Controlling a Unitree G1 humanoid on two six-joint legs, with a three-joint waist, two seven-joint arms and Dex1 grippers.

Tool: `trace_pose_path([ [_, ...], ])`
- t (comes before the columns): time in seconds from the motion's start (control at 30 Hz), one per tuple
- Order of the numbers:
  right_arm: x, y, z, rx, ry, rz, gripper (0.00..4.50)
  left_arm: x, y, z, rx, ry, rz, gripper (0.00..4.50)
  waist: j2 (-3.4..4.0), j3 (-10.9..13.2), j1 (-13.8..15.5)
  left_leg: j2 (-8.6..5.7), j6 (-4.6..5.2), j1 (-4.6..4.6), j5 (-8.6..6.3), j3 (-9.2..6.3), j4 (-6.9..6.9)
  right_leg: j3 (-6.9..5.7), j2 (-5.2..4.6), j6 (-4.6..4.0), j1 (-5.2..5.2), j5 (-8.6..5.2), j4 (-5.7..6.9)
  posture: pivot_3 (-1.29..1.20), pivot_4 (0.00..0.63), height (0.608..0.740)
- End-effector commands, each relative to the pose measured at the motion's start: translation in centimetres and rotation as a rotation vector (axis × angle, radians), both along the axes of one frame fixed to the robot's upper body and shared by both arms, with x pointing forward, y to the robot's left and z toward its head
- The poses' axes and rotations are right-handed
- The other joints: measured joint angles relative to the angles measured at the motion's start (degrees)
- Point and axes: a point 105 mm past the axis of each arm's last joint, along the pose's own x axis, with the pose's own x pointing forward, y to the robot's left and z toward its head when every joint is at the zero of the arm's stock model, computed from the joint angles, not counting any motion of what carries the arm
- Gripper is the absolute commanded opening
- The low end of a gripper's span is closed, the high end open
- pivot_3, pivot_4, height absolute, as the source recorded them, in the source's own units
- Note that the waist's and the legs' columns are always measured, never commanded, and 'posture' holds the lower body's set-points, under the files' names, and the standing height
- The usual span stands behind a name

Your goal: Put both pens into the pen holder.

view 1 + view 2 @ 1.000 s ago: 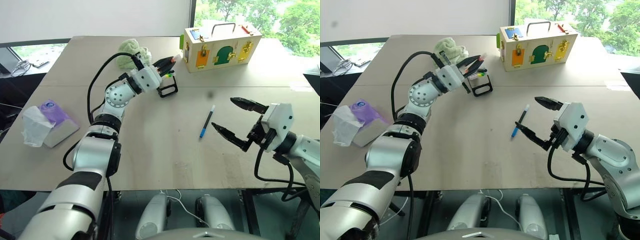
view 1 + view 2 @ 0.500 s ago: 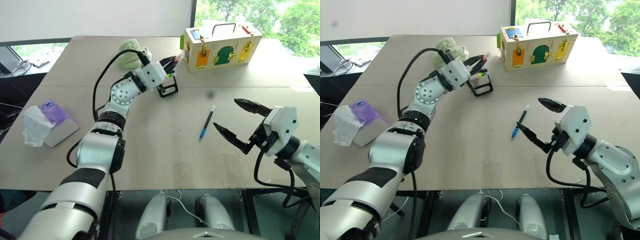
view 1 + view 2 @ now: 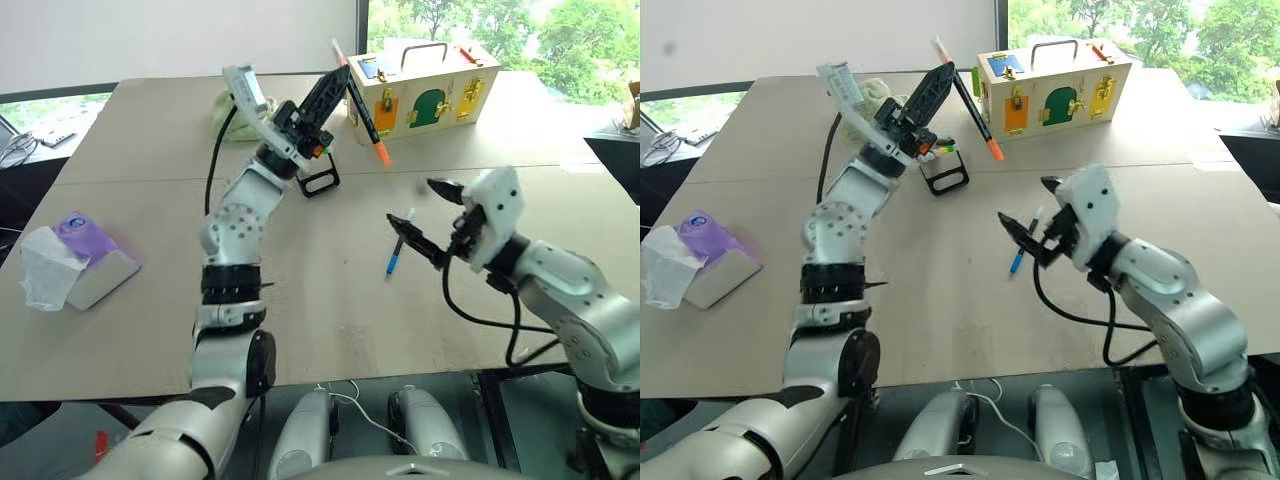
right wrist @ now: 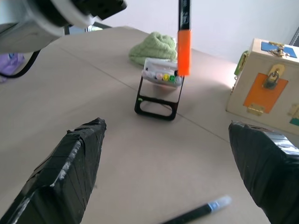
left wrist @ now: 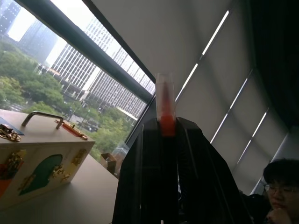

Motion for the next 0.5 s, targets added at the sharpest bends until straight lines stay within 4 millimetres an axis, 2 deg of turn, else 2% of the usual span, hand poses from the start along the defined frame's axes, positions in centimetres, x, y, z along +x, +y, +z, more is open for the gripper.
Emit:
trace_pose_path([
  [0.03, 0.6, 0.6, 0.9, 0.016, -0.021, 0.007, 4.5, -1.9, 0.5, 0.7, -0.034, 0.025, -0.034, 0.01, 0.0, 0.0, 0.2, -0.02, 0.0, 0.0, 0.0, 0.01, 0.0, -0.01, -0.01, 0.01, 0.02, 0.0, 0.0, 0.0, 0.15, 0.74],
  [0.27, 0.5, 1.7, 1.6, 0.063, 0.0, 0.083, 4.5, -3.4, 0.1, -0.4, 0.001, 0.044, -0.052, 0.01, 0.0, 0.0, 1.4, -0.07, -0.01, -0.02, 0.0, 0.05, 0.0, -0.08, -0.02, 0.0, 0.01, 0.0, -0.04, 0.0, 0.15, 0.74],
  [0.43, 0.3, 2.8, 1.8, 0.066, 0.016, 0.133, 2.41, -3.9, -0.5, -1.1, 0.014, 0.049, -0.061, 0.0, 0.01, 0.0, 1.3, -0.07, -0.01, 0.02, 0.0, 0.1, -0.03, -0.08, 0.0, 0.0, 0.01, 0.0, -0.04, 0.0, 0.15, 0.74],
  [0.47, 0.3, 2.9, 1.8, 0.066, 0.018, 0.134, 1.82, -3.9, -0.5, -1.2, 0.012, 0.051, -0.063, 0.0, 0.01, 0.0, 1.3, -0.06, -0.01, 0.02, 0.0, 0.1, -0.03, -0.09, 0.0, 0.0, 0.01, 0.0, -0.04, 0.0, 0.15, 0.74],
  [0.5, 0.3, 2.9, 1.8, 0.066, 0.019, 0.134, 1.41, -4.0, -0.6, -1.3, 0.018, 0.051, -0.07, 0.0, 0.01, 0.0, 1.3, -0.06, -0.01, 0.01, 0.0, 0.09, -0.04, -0.09, 0.0, -0.01, 0.01, 0.0, -0.04, 0.0, 0.15, 0.74],
])
